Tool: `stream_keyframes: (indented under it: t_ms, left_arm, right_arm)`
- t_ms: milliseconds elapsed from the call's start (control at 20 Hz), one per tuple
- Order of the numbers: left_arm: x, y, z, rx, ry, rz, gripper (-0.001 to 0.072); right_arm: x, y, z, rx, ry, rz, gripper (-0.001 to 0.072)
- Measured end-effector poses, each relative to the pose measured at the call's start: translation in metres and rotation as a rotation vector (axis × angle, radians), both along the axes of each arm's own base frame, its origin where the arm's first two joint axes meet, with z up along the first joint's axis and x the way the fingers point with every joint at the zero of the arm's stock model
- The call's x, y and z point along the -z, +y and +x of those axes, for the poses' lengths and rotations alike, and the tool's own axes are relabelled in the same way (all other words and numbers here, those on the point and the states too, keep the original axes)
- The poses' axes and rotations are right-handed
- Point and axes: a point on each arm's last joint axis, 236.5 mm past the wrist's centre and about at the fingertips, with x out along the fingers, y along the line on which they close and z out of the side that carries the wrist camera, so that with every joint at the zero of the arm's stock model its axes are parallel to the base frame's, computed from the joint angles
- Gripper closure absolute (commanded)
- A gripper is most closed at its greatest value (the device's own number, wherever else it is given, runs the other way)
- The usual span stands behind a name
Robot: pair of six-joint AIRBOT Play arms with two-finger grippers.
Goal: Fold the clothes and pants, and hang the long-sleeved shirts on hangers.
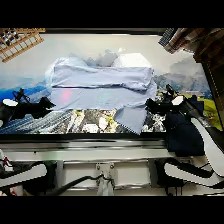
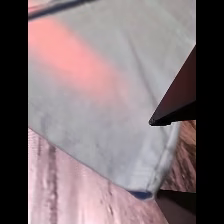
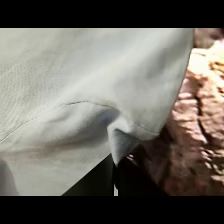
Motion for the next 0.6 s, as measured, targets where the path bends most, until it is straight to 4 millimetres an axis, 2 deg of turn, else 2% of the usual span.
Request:
stream_keyframes:
  t_ms: [100,150,250,300,600]
  left_arm:
    - [0.002,-0.001,0.006,-0.029,-0.007,-0.013,0.0316]
    - [0.003,-0.001,0.009,-0.044,-0.013,-0.019,0.0349]
    - [0.005,-0.001,0.014,-0.071,-0.02,-0.029,0.0614]
    - [0.007,-0.001,0.015,-0.077,-0.02,-0.03,0.0693]
    - [0.002,-0.006,0.013,-0.011,-0.049,-0.044,0.0696]
  right_arm:
    - [0.0,0.0,0.0,0.002,-0.001,0.003,0.0688]
    - [-0.001,0.001,0.0,0.004,-0.001,0.005,0.0688]
    - [-0.001,0.001,0.001,0.007,-0.004,0.005,0.0688]
    - [-0.001,0.0,0.002,0.008,-0.006,0.005,0.0688]
    - [-0.004,0.0,0.004,0.015,-0.016,0.007,0.0689]
